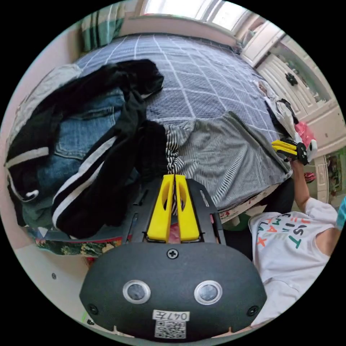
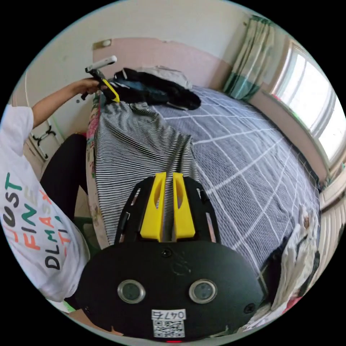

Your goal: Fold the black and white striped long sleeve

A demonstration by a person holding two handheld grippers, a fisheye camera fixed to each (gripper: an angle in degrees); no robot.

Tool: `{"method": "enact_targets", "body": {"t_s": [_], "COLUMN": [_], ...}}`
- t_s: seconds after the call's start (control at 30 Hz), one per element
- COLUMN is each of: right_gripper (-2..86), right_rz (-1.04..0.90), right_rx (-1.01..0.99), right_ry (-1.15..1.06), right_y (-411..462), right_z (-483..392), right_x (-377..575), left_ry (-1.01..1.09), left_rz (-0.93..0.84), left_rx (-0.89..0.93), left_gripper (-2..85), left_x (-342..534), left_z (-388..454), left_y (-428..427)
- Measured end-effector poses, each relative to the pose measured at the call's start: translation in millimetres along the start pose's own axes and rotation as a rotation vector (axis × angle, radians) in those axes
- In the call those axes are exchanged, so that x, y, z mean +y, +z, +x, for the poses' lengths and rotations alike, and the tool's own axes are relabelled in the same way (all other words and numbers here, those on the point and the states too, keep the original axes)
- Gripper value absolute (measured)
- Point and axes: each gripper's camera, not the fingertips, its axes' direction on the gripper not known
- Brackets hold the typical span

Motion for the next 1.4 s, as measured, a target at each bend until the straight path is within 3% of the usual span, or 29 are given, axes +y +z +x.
{"method": "enact_targets", "body": {"t_s": [0.13,0.27,0.5,0.7,0.83,1.07,1.17,1.4], "right_gripper": [2.6,4.4,6.4,0.8,0.2,1.3,1.9,5.1], "right_rz": [0.029,-0.179,-0.287,-0.37,-0.208,-0.317,-0.149,-0.163], "right_rx": [0.176,0.336,0.16,-0.027,-0.015,0.24,0.137,0.079], "right_ry": [0.147,0.28,0.146,0.022,0.285,0.521,0.305,0.107], "right_y": [-79.5,-126.3,-118.0,-84.2,-124.6,-139.2,-163.5,-159.9], "right_z": [27.9,87.9,128.1,147.0,167.6,179.9,140.2,101.1], "right_x": [89.5,199.8,261.9,271.5,294.1,356.2,351.0,354.3], "left_ry": [0.193,0.407,0.66,0.651,0.561,0.523,0.515,0.558], "left_rz": [0.055,0.028,-0.121,-0.158,-0.087,-0.168,-0.15,-0.125], "left_rx": [0.054,0.072,0.099,-0.028,-0.021,-0.093,-0.101,-0.107], "left_gripper": [-0.6,-0.6,-0.5,-0.7,-0.8,-0.7,-0.7,-0.7], "left_x": [-10.7,-44.2,-138.0,-176.3,-187.6,-207.2,-210.6,-204.6], "left_z": [89.1,200.9,349.4,394.3,388.3,410.7,426.7,469.7], "left_y": [-19.0,0.8,83.9,130.7,134.5,173.3,175.7,183.6]}}
